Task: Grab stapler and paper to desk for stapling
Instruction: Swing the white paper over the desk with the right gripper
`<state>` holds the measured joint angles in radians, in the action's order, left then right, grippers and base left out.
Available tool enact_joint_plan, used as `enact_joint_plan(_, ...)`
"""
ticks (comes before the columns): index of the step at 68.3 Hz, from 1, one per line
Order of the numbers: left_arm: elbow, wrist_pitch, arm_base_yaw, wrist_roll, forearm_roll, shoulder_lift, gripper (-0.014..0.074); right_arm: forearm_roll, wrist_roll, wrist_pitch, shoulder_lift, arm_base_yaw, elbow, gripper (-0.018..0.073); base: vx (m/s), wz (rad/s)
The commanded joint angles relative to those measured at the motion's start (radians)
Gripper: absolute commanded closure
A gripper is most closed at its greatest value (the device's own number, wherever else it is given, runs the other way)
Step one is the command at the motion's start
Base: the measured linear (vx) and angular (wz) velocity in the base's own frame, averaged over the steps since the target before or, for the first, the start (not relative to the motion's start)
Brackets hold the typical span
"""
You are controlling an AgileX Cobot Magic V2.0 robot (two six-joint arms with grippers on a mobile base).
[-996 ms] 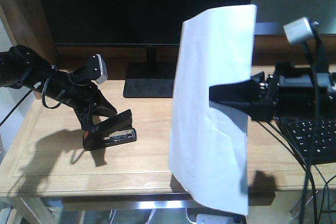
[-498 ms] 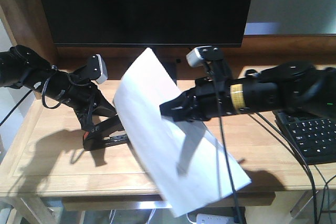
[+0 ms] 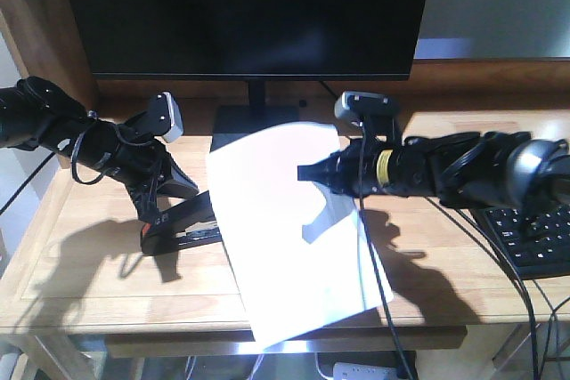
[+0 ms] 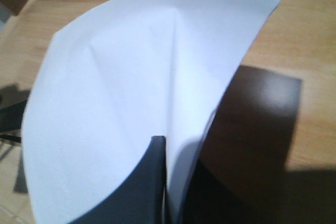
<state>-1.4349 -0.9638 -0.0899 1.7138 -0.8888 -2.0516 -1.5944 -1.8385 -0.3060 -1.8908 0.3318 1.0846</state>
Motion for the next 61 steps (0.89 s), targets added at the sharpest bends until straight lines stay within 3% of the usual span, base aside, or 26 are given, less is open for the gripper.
enact_joint_plan(1, -0.024, -0.017, -0.001, -0.010, -0.051, 0.054, 0.0603, 0.059, 0.004, 0.012, 0.009, -0.005, 0.029, 0.0561, 0.00, 0.00)
enact_joint_plan(26, -0.024, -0.017, -0.001, -0.010, -0.051, 0.054, 0.0603, 0.080, 0.008, 0.159, -0.025, -0.005, 0.029, 0.0561, 0.00, 0.00)
enact_joint_plan(51, -0.024, -0.017, -0.001, -0.010, -0.051, 0.054, 0.0603, 0.109, 0.013, 0.081, -0.049, -0.005, 0.029, 0.0561, 0.00, 0.00)
enact_joint_plan(61, -0.024, -0.017, -0.001, -0.010, -0.051, 0.054, 0.0603, 0.124, 0.070, -0.014, -0.050, -0.005, 0.029, 0.0561, 0.00, 0.00)
